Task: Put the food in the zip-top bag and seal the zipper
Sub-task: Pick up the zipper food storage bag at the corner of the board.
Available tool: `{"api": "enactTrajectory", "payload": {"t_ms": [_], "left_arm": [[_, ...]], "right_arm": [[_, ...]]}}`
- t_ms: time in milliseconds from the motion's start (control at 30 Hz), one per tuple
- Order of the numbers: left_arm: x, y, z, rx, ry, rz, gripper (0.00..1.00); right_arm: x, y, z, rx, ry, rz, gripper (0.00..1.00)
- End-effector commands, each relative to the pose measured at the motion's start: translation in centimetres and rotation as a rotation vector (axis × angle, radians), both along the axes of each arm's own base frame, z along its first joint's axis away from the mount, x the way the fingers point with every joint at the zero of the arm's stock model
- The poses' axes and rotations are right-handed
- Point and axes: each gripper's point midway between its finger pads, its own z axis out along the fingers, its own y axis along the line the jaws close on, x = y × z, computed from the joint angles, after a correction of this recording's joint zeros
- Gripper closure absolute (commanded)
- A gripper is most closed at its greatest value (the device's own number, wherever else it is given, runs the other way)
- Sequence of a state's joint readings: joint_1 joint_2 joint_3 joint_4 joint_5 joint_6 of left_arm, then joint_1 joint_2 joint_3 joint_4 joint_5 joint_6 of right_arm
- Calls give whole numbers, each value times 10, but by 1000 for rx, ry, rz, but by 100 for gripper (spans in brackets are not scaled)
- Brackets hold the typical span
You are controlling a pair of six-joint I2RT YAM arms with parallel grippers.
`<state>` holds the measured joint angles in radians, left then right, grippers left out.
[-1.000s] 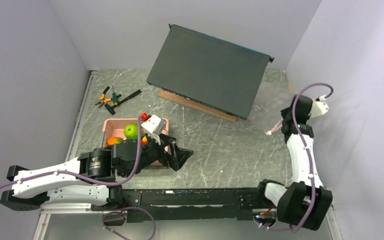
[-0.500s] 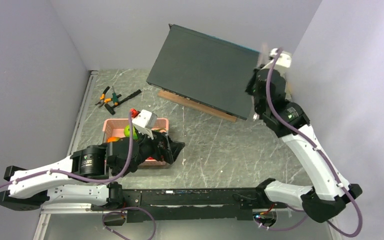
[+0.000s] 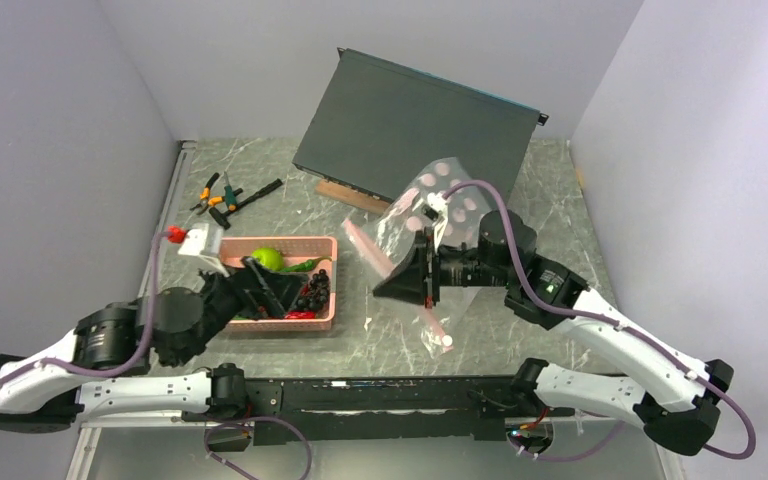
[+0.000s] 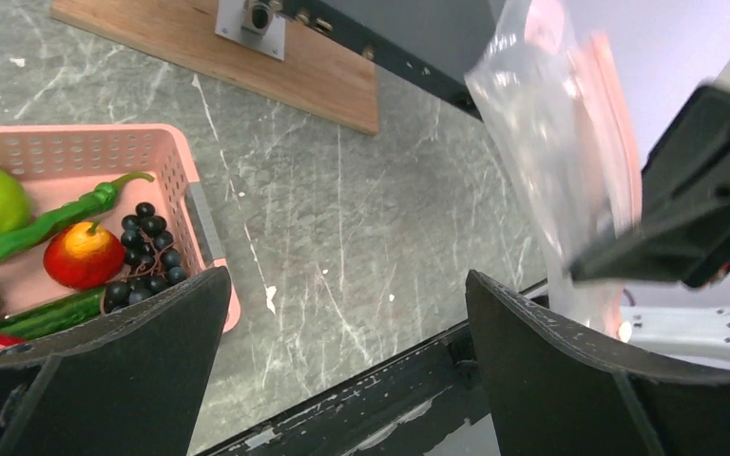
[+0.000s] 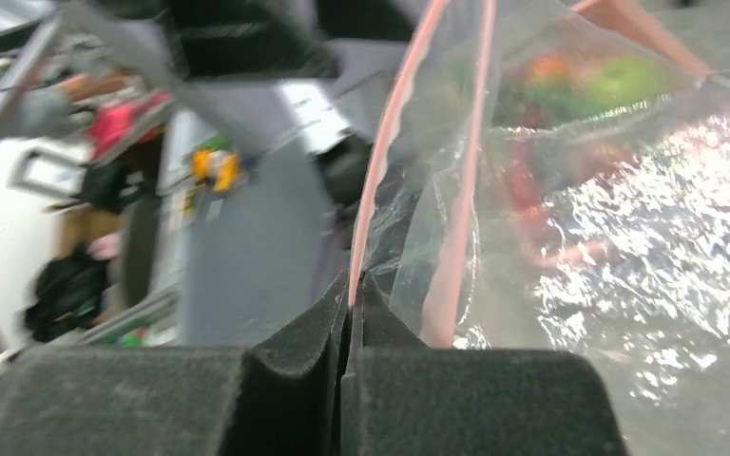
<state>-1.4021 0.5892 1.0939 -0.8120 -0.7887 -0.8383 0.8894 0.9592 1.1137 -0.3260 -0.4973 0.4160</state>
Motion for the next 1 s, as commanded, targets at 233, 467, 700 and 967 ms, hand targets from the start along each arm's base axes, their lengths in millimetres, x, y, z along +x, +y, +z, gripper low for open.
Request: {"api": "enactTrajectory", "payload": {"t_ms": [233, 467, 700, 967], "left_arm": [[9, 46, -3, -101, 6, 149, 1], [16, 51, 3, -30, 5, 211, 1], [14, 35, 13, -54, -20, 157, 1], [10, -11, 19, -21, -27, 48, 1]], "right_arm": [[-82, 3, 37, 190, 107, 442, 100], [-105, -11, 66, 315, 81, 539, 100], [6, 2, -19, -58, 142, -109, 100], [92, -109, -80, -447, -8, -790, 100]]}}
